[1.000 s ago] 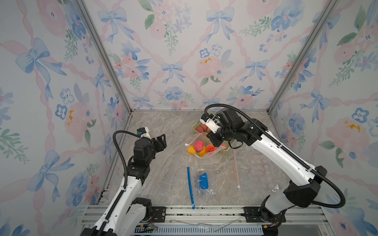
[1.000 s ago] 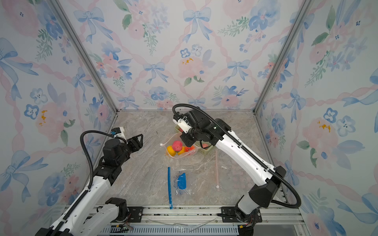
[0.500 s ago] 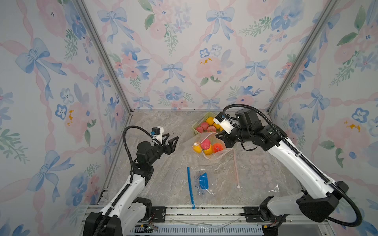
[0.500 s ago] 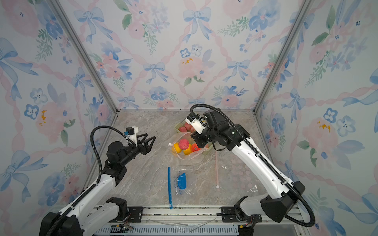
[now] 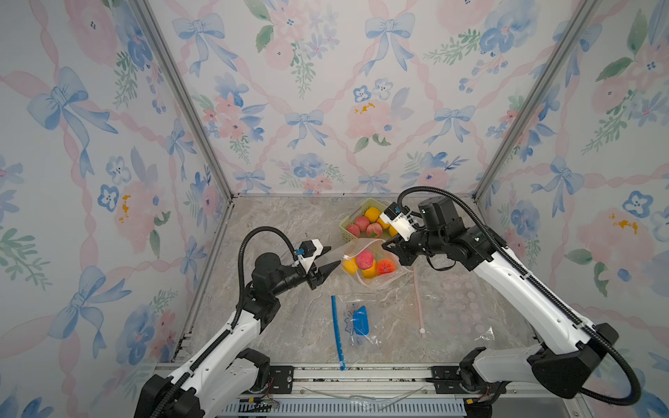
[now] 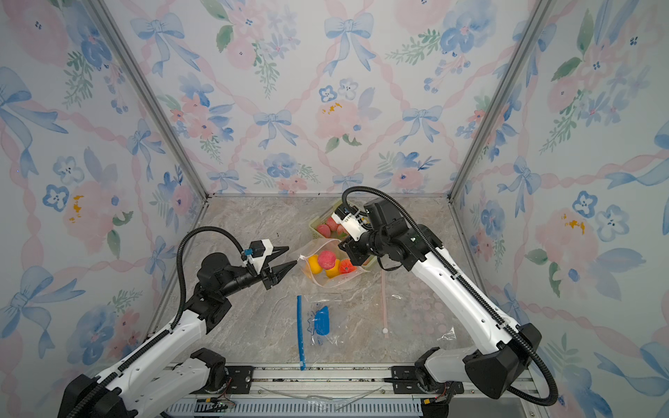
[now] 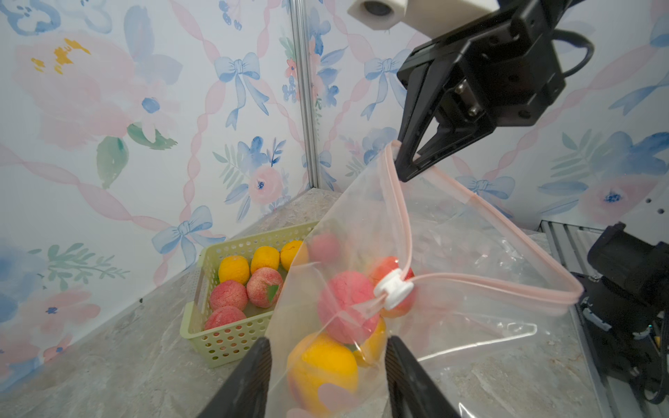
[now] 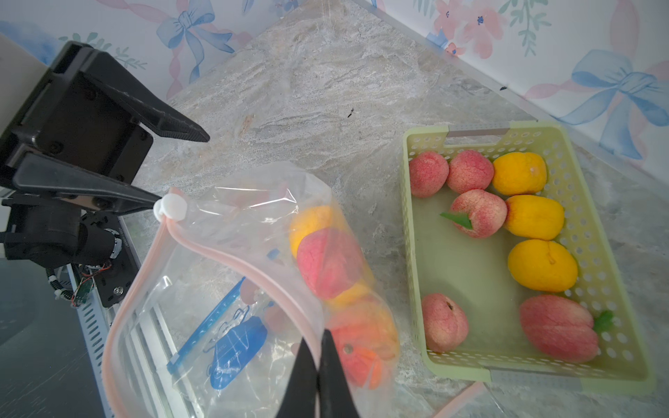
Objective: Place the peach in a zip-top bag and seal the zipper
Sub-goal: Adjust the zipper food storage bag at the center of the board.
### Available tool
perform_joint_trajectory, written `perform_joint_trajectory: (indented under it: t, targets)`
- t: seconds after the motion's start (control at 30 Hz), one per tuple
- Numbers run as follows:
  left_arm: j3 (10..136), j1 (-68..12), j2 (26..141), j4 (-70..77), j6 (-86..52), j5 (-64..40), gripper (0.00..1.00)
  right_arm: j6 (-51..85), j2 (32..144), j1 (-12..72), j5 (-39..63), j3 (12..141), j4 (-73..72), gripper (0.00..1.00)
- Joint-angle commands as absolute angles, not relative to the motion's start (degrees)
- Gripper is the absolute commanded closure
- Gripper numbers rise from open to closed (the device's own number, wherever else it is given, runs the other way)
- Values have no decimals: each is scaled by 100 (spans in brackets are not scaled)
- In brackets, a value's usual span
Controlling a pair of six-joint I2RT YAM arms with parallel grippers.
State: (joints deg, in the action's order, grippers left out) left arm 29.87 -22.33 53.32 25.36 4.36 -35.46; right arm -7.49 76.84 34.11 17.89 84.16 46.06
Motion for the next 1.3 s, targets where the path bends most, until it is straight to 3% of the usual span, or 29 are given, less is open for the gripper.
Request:
perform_joint_trajectory:
  t: [0.0,0.27,1.27]
  targets:
    - [3334,-2259,5351,2060,981,-3700,57,-690,7528,3375,1965,8355,4456,100]
    - [3921,-2293,5550,720,1865,-3917,66,-652,7567,3375,2049,8405,4421,100]
    - [4588,-2592,6005,122,2456,-3894,62,-573,7760,3377,2219,8525,4465,100]
